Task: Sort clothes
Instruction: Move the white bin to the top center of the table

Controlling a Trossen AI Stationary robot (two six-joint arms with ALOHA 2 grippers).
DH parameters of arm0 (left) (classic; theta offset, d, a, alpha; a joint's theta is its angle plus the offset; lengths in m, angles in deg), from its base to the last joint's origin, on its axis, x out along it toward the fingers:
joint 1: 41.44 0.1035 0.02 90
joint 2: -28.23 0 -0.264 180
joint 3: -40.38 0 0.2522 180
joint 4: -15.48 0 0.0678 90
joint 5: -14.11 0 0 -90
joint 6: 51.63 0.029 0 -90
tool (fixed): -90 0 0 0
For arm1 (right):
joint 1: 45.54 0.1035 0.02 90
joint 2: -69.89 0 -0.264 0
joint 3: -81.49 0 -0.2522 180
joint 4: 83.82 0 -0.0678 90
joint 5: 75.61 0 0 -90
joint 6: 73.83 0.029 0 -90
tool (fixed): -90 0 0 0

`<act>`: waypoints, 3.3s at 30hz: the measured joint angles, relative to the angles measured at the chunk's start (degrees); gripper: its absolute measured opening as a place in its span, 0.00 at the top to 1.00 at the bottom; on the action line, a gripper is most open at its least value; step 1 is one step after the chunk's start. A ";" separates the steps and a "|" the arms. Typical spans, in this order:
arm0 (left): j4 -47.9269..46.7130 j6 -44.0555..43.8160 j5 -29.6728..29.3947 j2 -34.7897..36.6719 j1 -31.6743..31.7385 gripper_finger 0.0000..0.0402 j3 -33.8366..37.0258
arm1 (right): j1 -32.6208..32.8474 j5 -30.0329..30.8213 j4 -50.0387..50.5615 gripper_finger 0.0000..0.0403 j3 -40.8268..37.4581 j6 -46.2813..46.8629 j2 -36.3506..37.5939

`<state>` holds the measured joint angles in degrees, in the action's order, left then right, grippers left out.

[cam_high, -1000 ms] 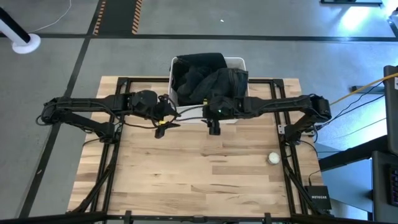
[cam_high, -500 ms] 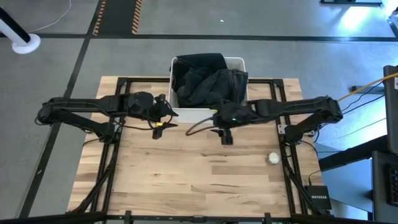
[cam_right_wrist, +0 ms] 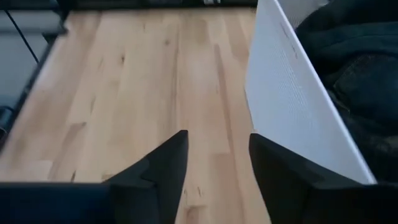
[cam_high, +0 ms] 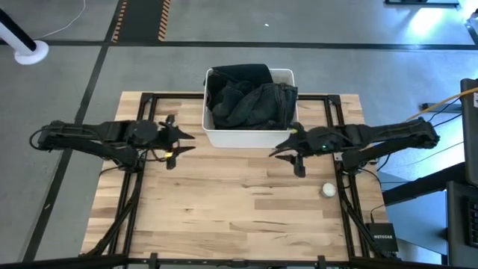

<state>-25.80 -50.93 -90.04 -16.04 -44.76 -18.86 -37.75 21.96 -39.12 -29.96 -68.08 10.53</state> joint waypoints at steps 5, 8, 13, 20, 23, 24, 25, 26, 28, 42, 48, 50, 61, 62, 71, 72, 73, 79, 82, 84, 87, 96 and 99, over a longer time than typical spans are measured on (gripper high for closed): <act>5.36 -1.93 0.40 8.44 -0.05 0.68 8.48 | 0.02 -0.71 -10.25 0.65 -11.58 2.96 10.31; 9.31 -3.60 1.54 12.37 -0.01 0.72 12.96 | 0.02 -1.10 -16.49 0.73 -18.03 3.15 16.27; 14.96 -5.37 5.03 16.88 -0.01 0.80 18.93 | 0.03 -1.43 -25.36 0.88 -27.38 3.14 24.48; 21.33 -6.31 8.28 21.79 -0.01 0.92 25.09 | 0.07 -2.62 -34.82 0.97 -37.68 3.02 32.84; 22.35 -7.59 10.73 23.85 -0.03 0.96 26.77 | 0.07 -1.31 -35.62 0.92 -40.66 3.01 35.53; 23.24 -7.93 10.91 24.66 -0.05 0.97 27.60 | 0.07 -0.60 -35.56 0.91 -41.34 3.12 36.42; 24.20 -8.11 11.04 25.48 -0.05 0.98 28.65 | 0.07 0.23 -35.49 0.91 -41.88 3.47 37.05; 24.77 -8.20 11.14 26.28 -0.05 0.99 29.73 | 0.07 0.92 -35.48 0.90 -42.17 4.27 37.44; 24.98 -8.72 10.92 27.72 -0.05 0.99 31.53 | 0.07 2.00 -35.01 0.90 -42.47 5.16 37.86; 20.65 -7.25 9.90 28.63 -0.05 0.99 33.90 | 0.07 2.53 -34.92 0.90 -44.59 4.62 38.04; 20.42 -3.10 9.92 32.11 -0.05 0.98 33.90 | 0.07 2.77 -36.85 0.90 -49.30 4.32 41.40; 20.28 -2.19 9.92 33.54 -0.05 0.98 33.90 | 0.07 4.40 -36.74 0.90 -49.84 4.08 42.77; 20.89 -6.12 11.41 44.34 -0.03 0.97 41.48 | 0.07 3.72 -33.86 0.90 -53.73 2.55 53.28; 21.26 -6.43 11.41 44.17 -0.01 0.97 41.88 | 0.07 2.91 -33.71 0.90 -54.17 2.24 54.47; 23.46 -6.59 16.06 44.06 -0.01 0.97 42.66 | 0.07 -5.17 -31.97 0.90 -54.35 -1.56 59.24; 23.92 -6.84 16.36 44.04 -0.01 0.97 42.93 | 0.07 -5.24 -31.96 0.90 -54.35 -1.65 59.24; 24.65 -7.18 16.53 44.04 -0.01 0.97 43.42 | 0.07 -5.23 -31.97 0.90 -54.35 -1.70 59.07; 28.43 -6.52 15.44 44.03 0.99 0.97 44.94 | 0.07 -5.78 -31.87 0.90 -54.35 -1.66 58.86; 28.29 -6.59 14.93 44.03 2.16 0.97 44.94 | 0.07 -6.12 -31.79 0.90 -54.35 -1.64 58.86; 28.20 -6.39 14.37 44.04 2.82 0.97 44.92 | 0.07 -6.14 -31.78 0.90 -54.35 -1.64 58.86; 28.10 -5.69 13.94 44.00 3.58 0.97 44.92 | 0.07 -6.14 -31.76 0.90 -54.35 -1.70 58.86; 28.08 -7.80 13.92 43.76 3.84 0.97 44.92 | 0.07 -6.14 -31.74 0.90 -54.35 -1.47 58.86; 28.05 -7.74 13.93 43.76 3.84 0.97 44.92 | 0.07 -6.14 -31.74 0.90 -54.35 -1.46 58.86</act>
<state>2.26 -58.68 -76.11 27.72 -40.93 26.06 -37.68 15.82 -70.86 -84.31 -69.54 69.40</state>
